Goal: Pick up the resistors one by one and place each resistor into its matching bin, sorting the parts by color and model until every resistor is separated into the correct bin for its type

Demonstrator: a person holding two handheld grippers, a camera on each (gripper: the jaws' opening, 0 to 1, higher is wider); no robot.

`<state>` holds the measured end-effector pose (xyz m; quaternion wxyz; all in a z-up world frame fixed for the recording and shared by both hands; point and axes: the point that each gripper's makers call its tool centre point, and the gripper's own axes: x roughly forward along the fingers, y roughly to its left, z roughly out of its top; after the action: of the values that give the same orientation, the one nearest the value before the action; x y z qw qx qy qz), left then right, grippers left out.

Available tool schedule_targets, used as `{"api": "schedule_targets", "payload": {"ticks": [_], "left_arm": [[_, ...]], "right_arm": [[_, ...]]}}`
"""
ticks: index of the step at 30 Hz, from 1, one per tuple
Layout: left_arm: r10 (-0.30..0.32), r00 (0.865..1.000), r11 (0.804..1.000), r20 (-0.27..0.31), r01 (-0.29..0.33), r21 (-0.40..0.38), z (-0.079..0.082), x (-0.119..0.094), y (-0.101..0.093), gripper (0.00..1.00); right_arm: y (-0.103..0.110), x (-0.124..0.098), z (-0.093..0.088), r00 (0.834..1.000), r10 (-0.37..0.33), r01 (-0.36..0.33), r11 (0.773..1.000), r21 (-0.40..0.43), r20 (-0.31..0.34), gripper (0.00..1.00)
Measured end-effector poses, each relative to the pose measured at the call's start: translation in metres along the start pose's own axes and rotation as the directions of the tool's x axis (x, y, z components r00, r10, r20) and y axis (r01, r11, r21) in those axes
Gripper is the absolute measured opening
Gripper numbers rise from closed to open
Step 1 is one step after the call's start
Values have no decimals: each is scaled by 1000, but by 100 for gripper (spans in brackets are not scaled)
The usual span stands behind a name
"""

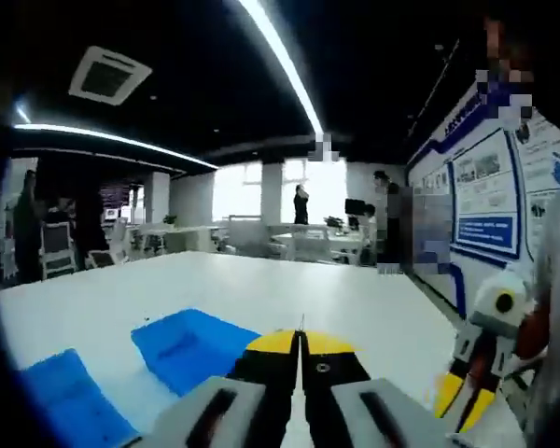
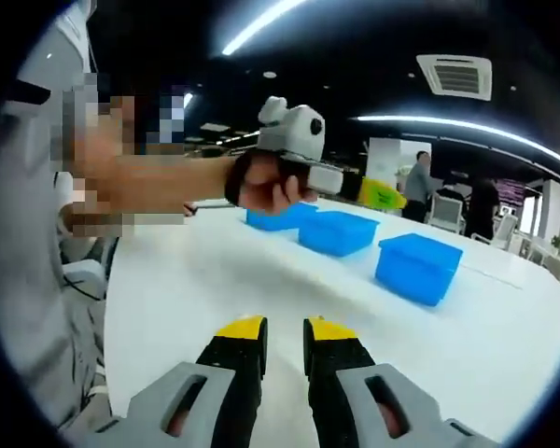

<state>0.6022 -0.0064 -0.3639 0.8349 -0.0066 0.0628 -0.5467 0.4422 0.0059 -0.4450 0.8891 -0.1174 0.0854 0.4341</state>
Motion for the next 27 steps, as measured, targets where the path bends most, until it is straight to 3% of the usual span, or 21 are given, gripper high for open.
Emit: {"api": "schedule_targets", "payload": {"ticks": [3,6,8,13,19,23,27], "left_arm": [[123,992,992,1,-123,-43,-3,11,26,5],[235,972,971,-16,-235,-50,-11,17,50,5],[290,957,949,-29,-291,-117,-16,19,60,4],[293,956,950,-10,-293,-107,-17,25,57,5],[319,947,940,-20,-319,-116,-17,22,62,19],[324,946,938,-4,-322,-131,-7,18,63,20],[309,951,944,16,-305,-123,5,13,53,18]], "right_arm": [[0,-4,0,1000,2,-2,1000,0,-1,18],[-3,-7,-3,1000,-7,7,1000,6,-5,18],[-4,-9,-4,1000,-12,12,1000,10,-9,18],[-7,-14,0,1000,-23,23,1000,14,3,18],[-11,-14,-3,999,-41,41,999,28,-3,18],[-11,-14,-1,999,-40,40,999,28,0,18],[-10,-11,5,999,-39,39,999,26,0,18]]}}
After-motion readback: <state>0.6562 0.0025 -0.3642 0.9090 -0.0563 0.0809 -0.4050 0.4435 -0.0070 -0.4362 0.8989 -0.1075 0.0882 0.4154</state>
